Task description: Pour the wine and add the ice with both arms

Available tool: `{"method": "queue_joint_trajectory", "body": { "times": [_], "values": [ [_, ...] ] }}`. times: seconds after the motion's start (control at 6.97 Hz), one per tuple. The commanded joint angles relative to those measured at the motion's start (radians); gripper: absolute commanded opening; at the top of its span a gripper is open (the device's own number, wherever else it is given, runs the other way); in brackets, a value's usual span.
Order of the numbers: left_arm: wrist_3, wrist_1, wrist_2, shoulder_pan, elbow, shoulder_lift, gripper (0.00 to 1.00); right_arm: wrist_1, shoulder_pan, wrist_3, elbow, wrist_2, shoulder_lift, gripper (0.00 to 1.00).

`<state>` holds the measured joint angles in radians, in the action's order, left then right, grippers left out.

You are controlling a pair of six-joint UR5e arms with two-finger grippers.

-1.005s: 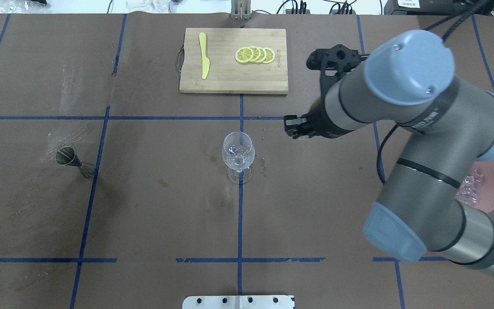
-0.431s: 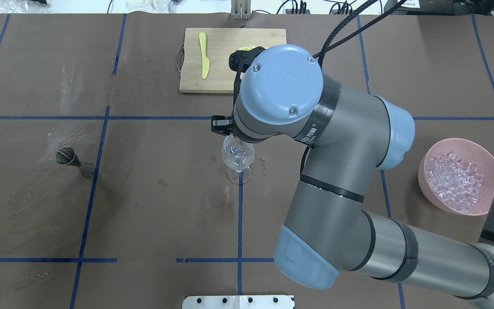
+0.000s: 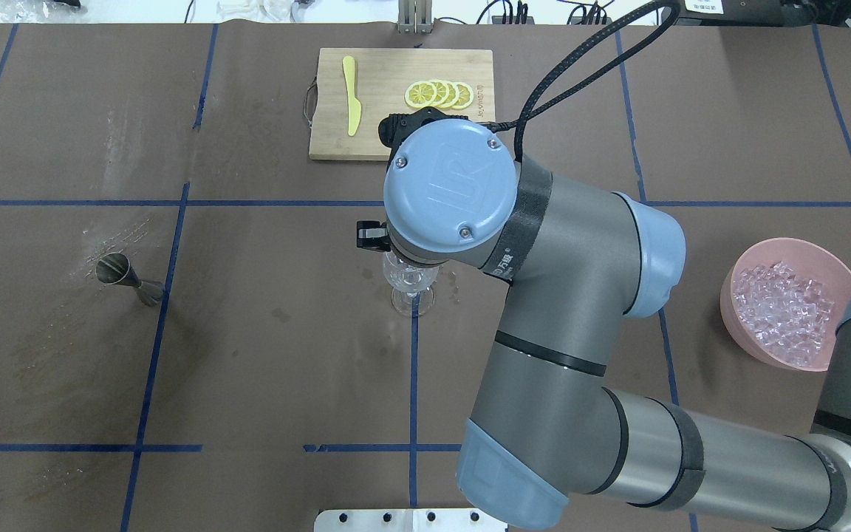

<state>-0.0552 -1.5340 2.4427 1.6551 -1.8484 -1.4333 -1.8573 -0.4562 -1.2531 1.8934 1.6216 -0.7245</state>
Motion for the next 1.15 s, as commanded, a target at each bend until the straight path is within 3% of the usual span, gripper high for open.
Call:
{"method": "queue_joint_trajectory", "body": {
  "times": [0.0,0.14,0.72,1.0],
  "values": [
    [0.000,0.000,-0.001,0.000,0.000,0.002,1.00,-0.003,0.011,0.000,0.000,-0.025,0.005,0.71],
    [0.000,0.000,-0.001,0.000,0.000,0.004,1.00,-0.003,0.011,0.001,-0.002,-0.022,0.011,0.97],
    [0.000,0.000,-0.001,0.000,-0.002,0.004,1.00,-0.020,-0.013,0.018,0.015,0.052,0.007,1.00],
    [-0.002,0.002,-0.022,0.002,0.001,0.004,1.00,-0.028,-0.128,0.117,0.059,0.168,-0.065,1.00]
  ]
}}
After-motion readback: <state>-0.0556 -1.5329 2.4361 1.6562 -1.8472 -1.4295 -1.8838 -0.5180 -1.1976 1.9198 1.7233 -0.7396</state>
